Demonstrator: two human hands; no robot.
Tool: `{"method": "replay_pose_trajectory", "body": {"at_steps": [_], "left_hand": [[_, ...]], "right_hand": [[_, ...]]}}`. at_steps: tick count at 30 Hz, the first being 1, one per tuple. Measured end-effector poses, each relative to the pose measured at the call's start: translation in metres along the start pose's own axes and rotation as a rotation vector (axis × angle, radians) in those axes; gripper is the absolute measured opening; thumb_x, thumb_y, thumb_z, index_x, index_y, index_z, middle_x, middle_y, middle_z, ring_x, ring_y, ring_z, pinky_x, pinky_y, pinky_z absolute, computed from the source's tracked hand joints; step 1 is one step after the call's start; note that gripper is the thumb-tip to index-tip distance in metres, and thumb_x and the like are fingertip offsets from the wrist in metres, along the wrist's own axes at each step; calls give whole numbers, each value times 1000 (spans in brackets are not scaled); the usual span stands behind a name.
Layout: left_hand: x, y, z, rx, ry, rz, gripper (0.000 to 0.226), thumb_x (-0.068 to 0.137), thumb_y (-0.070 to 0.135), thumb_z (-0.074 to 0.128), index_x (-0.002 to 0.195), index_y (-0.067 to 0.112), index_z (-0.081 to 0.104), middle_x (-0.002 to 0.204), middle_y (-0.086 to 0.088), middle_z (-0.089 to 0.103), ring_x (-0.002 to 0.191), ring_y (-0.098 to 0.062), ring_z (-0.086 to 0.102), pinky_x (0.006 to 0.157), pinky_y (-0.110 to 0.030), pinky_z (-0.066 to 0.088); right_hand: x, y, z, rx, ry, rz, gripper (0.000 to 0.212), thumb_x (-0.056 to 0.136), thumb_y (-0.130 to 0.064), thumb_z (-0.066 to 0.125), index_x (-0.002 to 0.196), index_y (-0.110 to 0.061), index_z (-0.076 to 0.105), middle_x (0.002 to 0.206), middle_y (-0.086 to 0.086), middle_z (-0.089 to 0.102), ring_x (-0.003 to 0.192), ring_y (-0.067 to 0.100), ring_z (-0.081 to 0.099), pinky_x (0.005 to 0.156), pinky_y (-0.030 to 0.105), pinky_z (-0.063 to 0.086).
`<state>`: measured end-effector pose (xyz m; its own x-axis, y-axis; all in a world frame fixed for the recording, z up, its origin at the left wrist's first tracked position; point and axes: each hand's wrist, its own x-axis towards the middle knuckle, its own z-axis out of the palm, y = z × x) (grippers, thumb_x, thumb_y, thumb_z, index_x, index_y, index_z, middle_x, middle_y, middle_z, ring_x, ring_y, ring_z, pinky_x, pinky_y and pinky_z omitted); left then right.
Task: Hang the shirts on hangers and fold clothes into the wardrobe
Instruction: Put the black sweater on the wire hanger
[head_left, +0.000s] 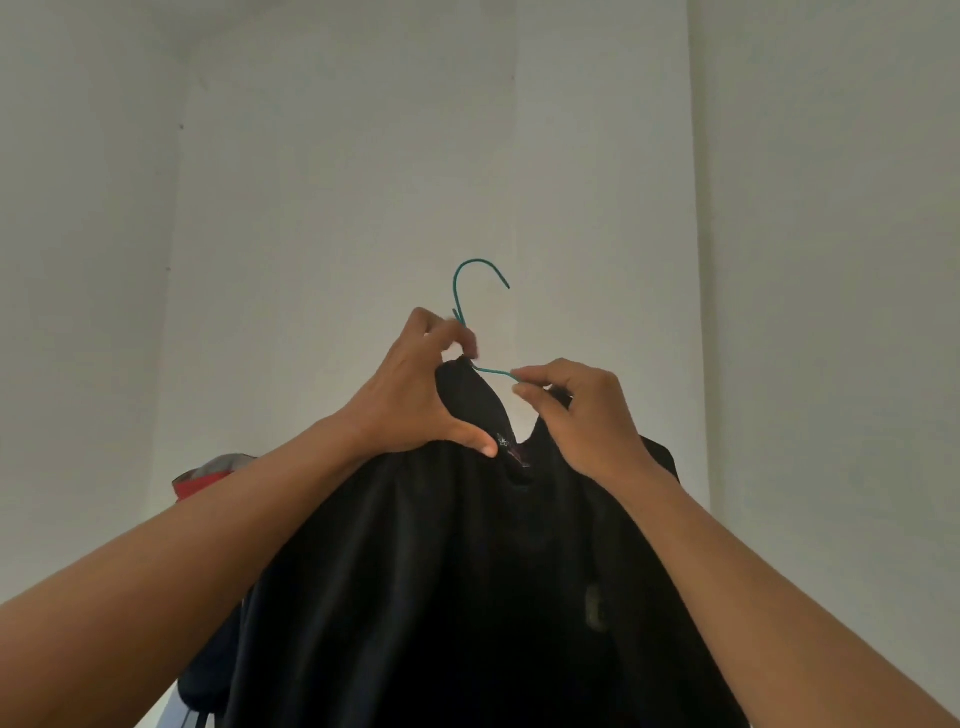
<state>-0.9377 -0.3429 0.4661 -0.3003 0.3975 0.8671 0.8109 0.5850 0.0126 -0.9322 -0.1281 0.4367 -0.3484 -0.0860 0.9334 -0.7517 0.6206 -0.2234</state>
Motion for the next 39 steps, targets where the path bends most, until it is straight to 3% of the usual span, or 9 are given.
{"method": "replay_pose_trajectory", "body": {"at_steps": [3,7,10,17,21,25,32,36,39], "left_hand": [[2,-4,-1,-99,21,-74,75,56,38,96,108,25,44,107,6,54,75,-12,58,68,-17,48],[-6,-25,-18,-132,4,-153,25,72,16,88,88,23,70,82,7,73,77,-10,70,75,-30,56],[-15,-36,-32,-208,-128,-239,9,79,12,82,85,18,79,81,7,77,81,-11,73,81,-31,57],[-15,-29,-13,-330,-338,-364,23,98,10,60,108,21,77,101,9,77,98,-8,71,86,-23,54],[-21,-35,5,-79,-175,-345,18,94,24,67,111,28,68,100,12,72,92,-6,67,91,-32,54],[-41,-41,14,160,-88,-184,46,72,46,85,101,29,54,100,13,54,81,-1,52,70,-25,46],[-41,-56,25,101,-13,-308,30,87,4,68,98,26,53,93,3,63,77,-13,61,72,-27,51],[-38,-77,2,127,-36,-364,24,89,0,63,95,23,58,100,2,66,76,-13,63,67,-24,46],[-39,-81,-5,159,-146,-391,26,90,1,62,95,26,60,100,5,68,80,-10,63,71,-27,51]], "right_hand": [[2,6,-9,-50,50,76,16,97,-25,64,109,-24,74,98,-20,65,85,-13,58,74,6,43],[5,19,-37,-188,-28,173,14,101,-26,56,110,-23,65,107,-10,61,87,2,57,86,25,47],[4,28,-55,-444,-147,170,17,103,-27,51,113,-21,62,114,-6,57,96,15,59,91,36,51],[-13,26,-40,-256,-206,166,10,105,-26,48,107,-33,53,88,-16,62,84,3,63,73,8,41],[-14,33,-38,-245,-87,222,10,104,-27,48,104,-31,57,87,-15,63,84,4,61,72,17,44],[-9,38,-50,-256,2,269,11,103,-25,48,101,-29,58,85,-13,64,85,7,61,73,23,45],[0,35,-62,-242,18,260,10,104,-23,48,106,-25,59,86,-11,63,83,0,60,69,9,36],[-10,49,-79,-363,-35,254,18,105,-24,47,115,-23,62,90,-8,63,83,7,60,79,23,46],[-20,55,-82,-322,-21,252,21,104,-25,49,118,-21,64,90,-8,64,82,3,59,74,11,42]]}}
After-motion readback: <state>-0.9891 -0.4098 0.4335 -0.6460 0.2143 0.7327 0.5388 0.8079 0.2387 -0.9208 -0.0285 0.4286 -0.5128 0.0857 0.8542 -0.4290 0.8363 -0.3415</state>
